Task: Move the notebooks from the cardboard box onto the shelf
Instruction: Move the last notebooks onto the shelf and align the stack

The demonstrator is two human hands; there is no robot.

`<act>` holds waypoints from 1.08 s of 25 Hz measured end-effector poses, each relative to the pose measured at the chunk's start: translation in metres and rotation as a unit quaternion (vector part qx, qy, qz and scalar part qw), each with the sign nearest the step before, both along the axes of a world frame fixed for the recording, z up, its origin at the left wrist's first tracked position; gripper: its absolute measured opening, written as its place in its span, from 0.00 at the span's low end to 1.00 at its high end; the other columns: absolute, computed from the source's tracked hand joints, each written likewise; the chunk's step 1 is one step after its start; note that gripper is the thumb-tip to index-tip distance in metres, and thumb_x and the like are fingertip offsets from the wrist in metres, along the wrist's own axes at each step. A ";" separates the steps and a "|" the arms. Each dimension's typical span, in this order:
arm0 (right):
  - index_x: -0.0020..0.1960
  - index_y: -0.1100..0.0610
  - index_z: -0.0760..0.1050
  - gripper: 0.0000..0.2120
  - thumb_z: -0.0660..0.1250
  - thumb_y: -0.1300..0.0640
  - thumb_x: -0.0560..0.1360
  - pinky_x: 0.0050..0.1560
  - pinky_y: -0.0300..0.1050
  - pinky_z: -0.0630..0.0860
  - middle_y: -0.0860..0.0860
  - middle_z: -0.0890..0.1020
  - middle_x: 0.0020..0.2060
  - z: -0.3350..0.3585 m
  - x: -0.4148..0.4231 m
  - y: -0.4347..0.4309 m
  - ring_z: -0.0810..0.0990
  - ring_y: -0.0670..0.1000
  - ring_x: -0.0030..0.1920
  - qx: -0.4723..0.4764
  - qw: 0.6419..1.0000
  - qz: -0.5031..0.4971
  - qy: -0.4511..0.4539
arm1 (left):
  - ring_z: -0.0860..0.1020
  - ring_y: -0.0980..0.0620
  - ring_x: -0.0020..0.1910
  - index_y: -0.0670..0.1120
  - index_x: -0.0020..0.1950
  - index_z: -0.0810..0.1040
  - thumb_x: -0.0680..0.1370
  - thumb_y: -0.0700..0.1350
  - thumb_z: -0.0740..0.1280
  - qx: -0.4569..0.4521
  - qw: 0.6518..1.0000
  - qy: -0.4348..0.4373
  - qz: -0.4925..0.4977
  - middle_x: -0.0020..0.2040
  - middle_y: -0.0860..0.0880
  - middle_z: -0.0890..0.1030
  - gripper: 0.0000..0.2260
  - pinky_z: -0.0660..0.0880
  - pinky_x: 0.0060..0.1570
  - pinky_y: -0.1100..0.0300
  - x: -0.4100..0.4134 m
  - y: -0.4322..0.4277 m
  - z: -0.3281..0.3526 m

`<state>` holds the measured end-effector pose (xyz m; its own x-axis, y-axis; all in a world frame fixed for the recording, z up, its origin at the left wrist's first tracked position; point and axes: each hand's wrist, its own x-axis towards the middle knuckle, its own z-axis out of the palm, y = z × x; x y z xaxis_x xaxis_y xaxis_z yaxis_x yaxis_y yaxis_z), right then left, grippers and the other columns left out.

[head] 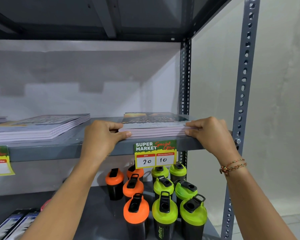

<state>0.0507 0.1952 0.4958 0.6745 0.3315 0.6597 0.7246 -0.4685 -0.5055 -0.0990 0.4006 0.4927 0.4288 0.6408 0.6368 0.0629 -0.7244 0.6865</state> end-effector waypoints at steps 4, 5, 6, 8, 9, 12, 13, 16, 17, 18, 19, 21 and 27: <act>0.57 0.55 0.81 0.14 0.72 0.55 0.72 0.63 0.45 0.74 0.55 0.84 0.55 0.000 -0.002 -0.001 0.80 0.54 0.59 -0.011 1.000 0.005 -0.008 | 0.78 0.56 0.43 0.42 0.54 0.83 0.66 0.47 0.78 -0.002 1.000 0.010 0.000 0.51 0.44 0.85 0.19 0.65 0.36 0.75 0.000 0.002 0.002; 0.57 0.55 0.81 0.14 0.72 0.55 0.71 0.64 0.46 0.74 0.55 0.84 0.55 0.000 -0.002 -0.001 0.79 0.54 0.59 -0.015 1.000 0.006 -0.008 | 0.78 0.56 0.43 0.42 0.55 0.83 0.66 0.46 0.78 -0.002 1.000 0.014 0.000 0.52 0.44 0.85 0.20 0.65 0.36 0.76 -0.001 0.003 0.002; 0.57 0.55 0.81 0.15 0.72 0.56 0.71 0.64 0.46 0.74 0.54 0.84 0.55 0.000 -0.003 -0.002 0.79 0.54 0.59 -0.014 1.000 0.008 -0.007 | 0.78 0.57 0.43 0.42 0.55 0.83 0.65 0.46 0.78 0.000 1.000 0.018 -0.001 0.52 0.44 0.85 0.20 0.65 0.36 0.76 -0.001 0.003 0.002; 0.57 0.55 0.80 0.15 0.72 0.56 0.71 0.64 0.46 0.74 0.54 0.84 0.56 0.000 -0.002 -0.003 0.79 0.54 0.59 -0.013 1.000 0.007 -0.008 | 0.78 0.57 0.42 0.42 0.56 0.82 0.66 0.46 0.78 0.013 1.000 0.020 -0.001 0.52 0.43 0.85 0.20 0.65 0.37 0.76 -0.003 0.003 0.002; 0.58 0.55 0.80 0.15 0.72 0.56 0.72 0.65 0.46 0.74 0.54 0.83 0.57 0.001 -0.002 -0.002 0.79 0.54 0.60 -0.020 1.000 0.003 -0.018 | 0.79 0.56 0.44 0.42 0.56 0.82 0.66 0.46 0.77 0.031 0.999 0.019 0.001 0.54 0.43 0.85 0.20 0.67 0.40 0.75 -0.003 0.002 0.002; 0.62 0.56 0.78 0.17 0.70 0.54 0.73 0.69 0.51 0.70 0.53 0.78 0.65 -0.001 -0.005 0.008 0.74 0.55 0.66 -0.071 0.994 0.012 -0.081 | 0.76 0.52 0.63 0.45 0.62 0.79 0.71 0.48 0.73 0.149 0.988 0.046 -0.006 0.63 0.47 0.79 0.20 0.66 0.63 0.66 -0.002 -0.005 -0.001; 0.62 0.57 0.77 0.17 0.69 0.54 0.74 0.68 0.54 0.69 0.54 0.77 0.65 -0.001 -0.005 0.010 0.73 0.56 0.67 -0.087 0.992 0.022 -0.094 | 0.72 0.54 0.67 0.46 0.62 0.78 0.72 0.47 0.72 0.173 0.983 0.052 -0.018 0.65 0.48 0.78 0.19 0.61 0.65 0.67 -0.001 -0.006 -0.002; 0.57 0.62 0.78 0.14 0.66 0.55 0.76 0.62 0.56 0.71 0.60 0.82 0.57 -0.003 -0.002 0.012 0.77 0.60 0.61 -0.106 0.988 0.048 -0.098 | 0.74 0.56 0.65 0.45 0.60 0.80 0.75 0.44 0.70 0.171 0.984 0.040 -0.029 0.61 0.48 0.81 0.14 0.60 0.63 0.72 0.004 -0.006 -0.006; 0.56 0.64 0.79 0.13 0.66 0.56 0.76 0.63 0.52 0.70 0.60 0.83 0.56 -0.004 0.000 0.011 0.78 0.60 0.60 -0.103 0.988 0.054 -0.101 | 0.75 0.56 0.64 0.44 0.59 0.80 0.75 0.44 0.70 0.169 0.985 0.033 -0.027 0.60 0.48 0.81 0.14 0.61 0.63 0.71 0.005 -0.005 -0.007; 0.56 0.64 0.79 0.13 0.67 0.57 0.76 0.64 0.46 0.69 0.60 0.83 0.56 -0.005 0.001 0.010 0.78 0.59 0.60 -0.096 0.988 0.059 -0.105 | 0.76 0.56 0.64 0.44 0.59 0.80 0.75 0.44 0.70 0.171 0.985 0.029 -0.026 0.60 0.48 0.81 0.14 0.61 0.63 0.71 0.005 -0.004 -0.007; 0.57 0.63 0.79 0.13 0.67 0.57 0.75 0.64 0.39 0.66 0.58 0.82 0.57 -0.005 0.002 0.009 0.78 0.56 0.62 -0.086 0.988 0.065 -0.106 | 0.76 0.56 0.63 0.44 0.59 0.80 0.74 0.44 0.70 0.172 0.984 0.027 -0.025 0.60 0.48 0.81 0.13 0.61 0.63 0.72 0.005 -0.004 -0.007; 0.57 0.61 0.80 0.13 0.68 0.57 0.75 0.65 0.35 0.64 0.56 0.82 0.59 -0.004 0.004 0.007 0.77 0.52 0.64 -0.062 0.990 0.087 -0.091 | 0.76 0.56 0.63 0.44 0.59 0.80 0.74 0.44 0.70 0.172 0.985 0.023 -0.023 0.60 0.48 0.82 0.14 0.59 0.61 0.75 0.005 -0.004 -0.007; 0.55 0.59 0.82 0.10 0.69 0.60 0.74 0.60 0.22 0.60 0.53 0.84 0.55 -0.002 0.010 0.002 0.74 0.38 0.55 -0.012 0.991 0.123 -0.048 | 0.76 0.56 0.62 0.44 0.58 0.81 0.74 0.44 0.70 0.161 0.986 0.018 -0.031 0.59 0.47 0.82 0.13 0.54 0.55 0.83 0.004 -0.003 -0.006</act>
